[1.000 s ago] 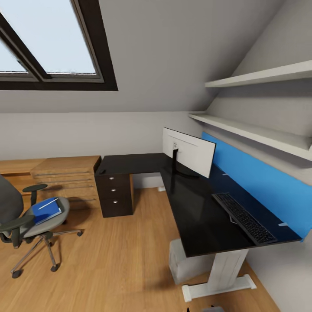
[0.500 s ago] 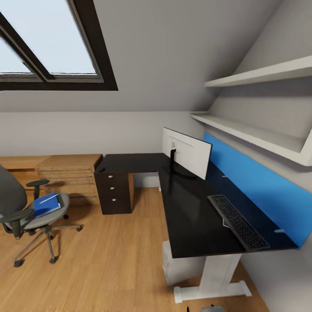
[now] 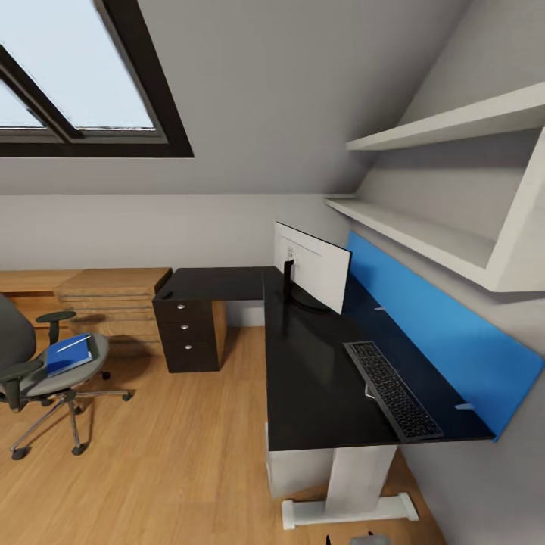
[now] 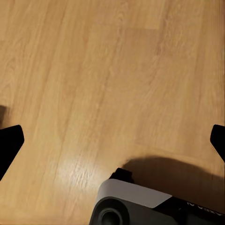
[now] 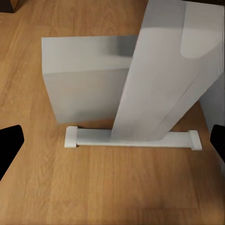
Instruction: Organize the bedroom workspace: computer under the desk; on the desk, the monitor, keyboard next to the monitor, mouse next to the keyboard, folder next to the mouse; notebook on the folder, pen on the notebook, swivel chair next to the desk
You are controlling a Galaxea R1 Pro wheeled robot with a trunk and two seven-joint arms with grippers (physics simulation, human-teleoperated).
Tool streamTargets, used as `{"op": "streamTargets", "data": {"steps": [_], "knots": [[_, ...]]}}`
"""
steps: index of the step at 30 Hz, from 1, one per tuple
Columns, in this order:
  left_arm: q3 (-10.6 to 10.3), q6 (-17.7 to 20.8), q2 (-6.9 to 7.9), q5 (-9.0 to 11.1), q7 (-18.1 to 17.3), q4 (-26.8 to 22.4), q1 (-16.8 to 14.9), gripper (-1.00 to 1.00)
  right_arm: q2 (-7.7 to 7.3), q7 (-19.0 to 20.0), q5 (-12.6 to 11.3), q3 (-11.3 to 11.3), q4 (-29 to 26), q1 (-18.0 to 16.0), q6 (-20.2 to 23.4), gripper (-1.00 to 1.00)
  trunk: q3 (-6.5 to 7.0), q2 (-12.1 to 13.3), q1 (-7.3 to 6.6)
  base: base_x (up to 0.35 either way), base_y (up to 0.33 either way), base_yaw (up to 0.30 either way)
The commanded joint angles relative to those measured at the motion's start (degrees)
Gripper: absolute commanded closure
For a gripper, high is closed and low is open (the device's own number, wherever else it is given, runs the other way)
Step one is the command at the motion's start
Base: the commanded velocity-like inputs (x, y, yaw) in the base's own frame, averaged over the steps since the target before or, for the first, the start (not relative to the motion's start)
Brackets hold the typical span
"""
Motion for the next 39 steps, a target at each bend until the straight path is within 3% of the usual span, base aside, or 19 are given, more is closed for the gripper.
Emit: {"op": "streamTargets", "data": {"steps": [1, 10, 19, 39], "knots": [[-0.47, -0.32, 0.02, 0.62, 0.23, 0.02, -0.05, -1.0, 0.04, -0.25, -0.38, 0.51, 0.06, -0.04, -0.13, -1.0, -0.1, -0.11, 0.03, 0.0, -0.196, 0.001], [-0.47, -1.05, 0.03, 0.61, 0.23, 0.02, -0.05, -1.0, 0.04, -0.25, -0.38, 0.49, 0.04, -0.03, -0.13, -1.0, -0.1, -0.11, 0.03, 0.0, -0.064, 0.0], [-0.46, -5.74, -0.05, 0.72, 0.23, 0.86, -0.05, -1.0, 0.04, -0.25, -0.38, 0.51, 0.06, -0.02, -0.13, -1.0, -0.1, -0.11, 0.03, 0.0, -0.007, 0.0], [-0.36, -6.47, -0.06, 0.86, 0.32, 1.21, -0.05, -1.0, 0.04, -0.25, -0.38, 0.55, 0.06, -0.02, -0.13, -1.0, -0.1, -0.11, 0.03, 0.0, 0.0, 0.0]]}}
